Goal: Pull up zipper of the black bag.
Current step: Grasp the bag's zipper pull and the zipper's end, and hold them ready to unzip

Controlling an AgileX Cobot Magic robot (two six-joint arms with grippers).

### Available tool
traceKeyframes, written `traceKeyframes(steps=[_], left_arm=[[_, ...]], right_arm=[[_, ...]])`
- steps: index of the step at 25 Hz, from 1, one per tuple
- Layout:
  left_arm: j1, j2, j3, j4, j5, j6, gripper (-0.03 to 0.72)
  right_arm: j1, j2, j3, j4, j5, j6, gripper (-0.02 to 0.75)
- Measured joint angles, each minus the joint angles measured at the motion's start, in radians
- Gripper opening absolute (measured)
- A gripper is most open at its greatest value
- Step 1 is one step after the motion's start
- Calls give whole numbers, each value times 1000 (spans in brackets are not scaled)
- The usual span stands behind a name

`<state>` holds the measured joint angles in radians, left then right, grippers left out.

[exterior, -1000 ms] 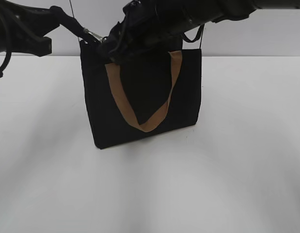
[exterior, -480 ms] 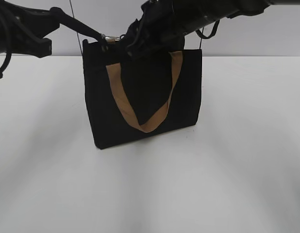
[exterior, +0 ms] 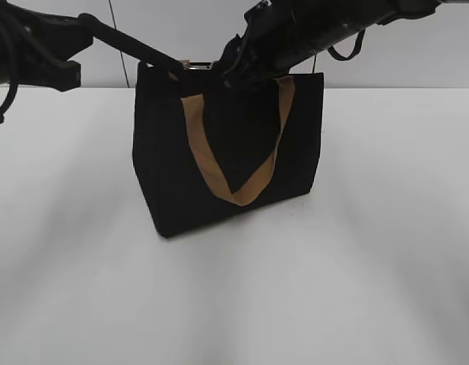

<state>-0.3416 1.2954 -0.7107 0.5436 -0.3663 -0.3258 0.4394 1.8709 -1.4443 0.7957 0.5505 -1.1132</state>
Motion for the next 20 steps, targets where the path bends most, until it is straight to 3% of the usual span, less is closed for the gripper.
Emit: traceKeyframes(steps=[14,20], left_arm=[[29,0,1,-1,-1,0,20],[29,0,1,0,-1,0,20]], right_arm=[[-16,-1,-75,-31,45,24,228],[-16,-1,-92,-125,75,90,221]])
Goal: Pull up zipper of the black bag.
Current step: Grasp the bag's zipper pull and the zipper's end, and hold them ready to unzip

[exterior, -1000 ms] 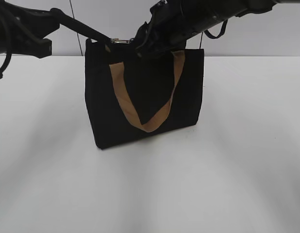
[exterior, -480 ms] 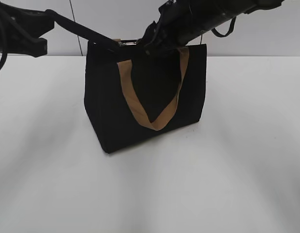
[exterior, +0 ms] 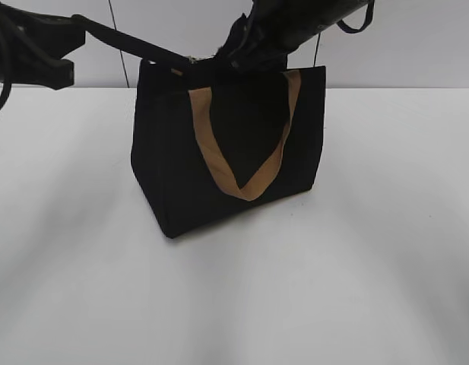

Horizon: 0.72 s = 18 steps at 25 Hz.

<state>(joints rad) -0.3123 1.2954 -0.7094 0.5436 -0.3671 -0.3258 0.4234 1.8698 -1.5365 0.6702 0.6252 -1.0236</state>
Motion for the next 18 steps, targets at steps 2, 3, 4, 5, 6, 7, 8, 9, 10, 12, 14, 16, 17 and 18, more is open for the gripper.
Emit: traceKeyframes(steps=[2,3,4,5,6,7,8,9,10,12,14,16,17,18], left_arm=[[0,0,0,1,0,0,20],[0,0,0,2,0,0,20],[0,0,0,0,0,0,20],[1,0,0,-3,1,0,20],[3,0,0,-4,3,0,20],[4,0,0,-4,8,0,20],[5,0,0,-4,9,0,20],[6,0,0,-4,12,0,20],[6,0,0,-4,13,0,20],[6,0,0,-5,15,0,20],[6,0,0,-5,15,0,20],[6,0,0,-5,15,0,20],[6,0,0,-5,15,0,20],[6,0,0,-5,15,0,20]], right_arm=[[0,0,0,-32,5,31,221],[0,0,-1,-48,5,42,220],[-2,0,-1,-69,5,52,220],[-7,0,-1,-82,4,61,220],[-12,0,-1,-92,4,69,220],[-18,0,-1,-98,4,78,220],[-24,0,-1,-102,4,84,220],[-29,0,-1,-104,4,90,220],[-36,0,-1,-107,4,94,220],[-50,0,-1,-109,4,100,220],[-66,0,-1,-111,4,108,220],[-83,0,-1,-112,4,114,220],[-93,0,-1,-113,4,118,220],[-102,0,-1,-114,4,122,220]])
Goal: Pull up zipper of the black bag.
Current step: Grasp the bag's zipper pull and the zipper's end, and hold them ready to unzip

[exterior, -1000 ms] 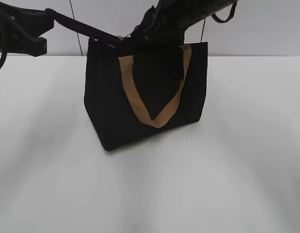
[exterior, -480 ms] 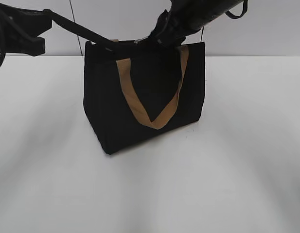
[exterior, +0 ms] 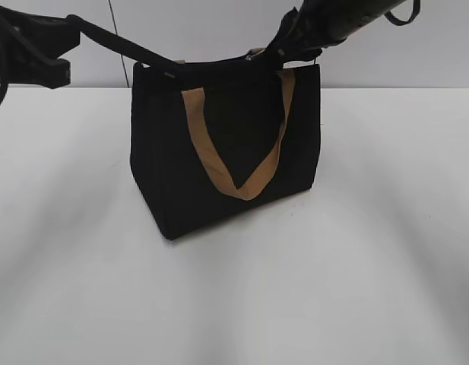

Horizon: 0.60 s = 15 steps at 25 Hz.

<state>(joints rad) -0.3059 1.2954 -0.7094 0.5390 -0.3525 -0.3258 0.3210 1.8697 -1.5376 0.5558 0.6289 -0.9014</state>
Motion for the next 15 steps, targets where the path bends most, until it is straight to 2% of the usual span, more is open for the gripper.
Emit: traceKeyframes(steps=[15], left_arm=[[0,0,0,0,0,0,20]], right_arm=[[-74,0,0,-5,17,37,219]])
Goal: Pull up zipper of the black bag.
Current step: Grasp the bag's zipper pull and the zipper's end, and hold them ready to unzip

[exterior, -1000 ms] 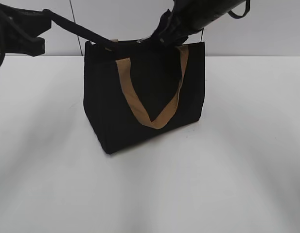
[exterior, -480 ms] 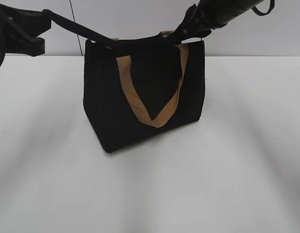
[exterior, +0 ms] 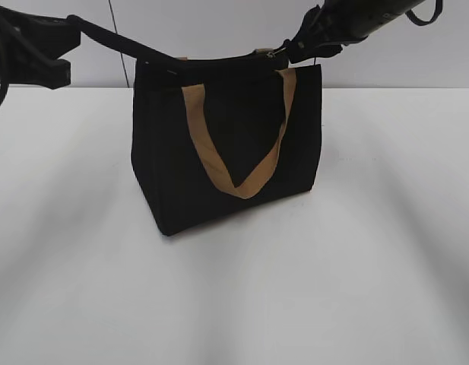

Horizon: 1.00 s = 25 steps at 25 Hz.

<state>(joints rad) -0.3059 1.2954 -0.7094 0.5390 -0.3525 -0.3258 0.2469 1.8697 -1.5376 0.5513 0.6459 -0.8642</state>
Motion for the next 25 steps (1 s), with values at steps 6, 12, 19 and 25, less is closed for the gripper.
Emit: traceKeyframes(steps=[6,12,19,25], left_arm=[[0,0,0,1,0,0,20],[0,0,0,1,-3,0,20],[2,0,0,1,-4,0,20],[2,0,0,-3,-4,0,20]], right_arm=[[0,0,0,3,12,24,219],[-1,0,0,17,52,32,230],[-10,-4,-1,27,62,54,326],[-12,-43,-2,28,67,88,368]])
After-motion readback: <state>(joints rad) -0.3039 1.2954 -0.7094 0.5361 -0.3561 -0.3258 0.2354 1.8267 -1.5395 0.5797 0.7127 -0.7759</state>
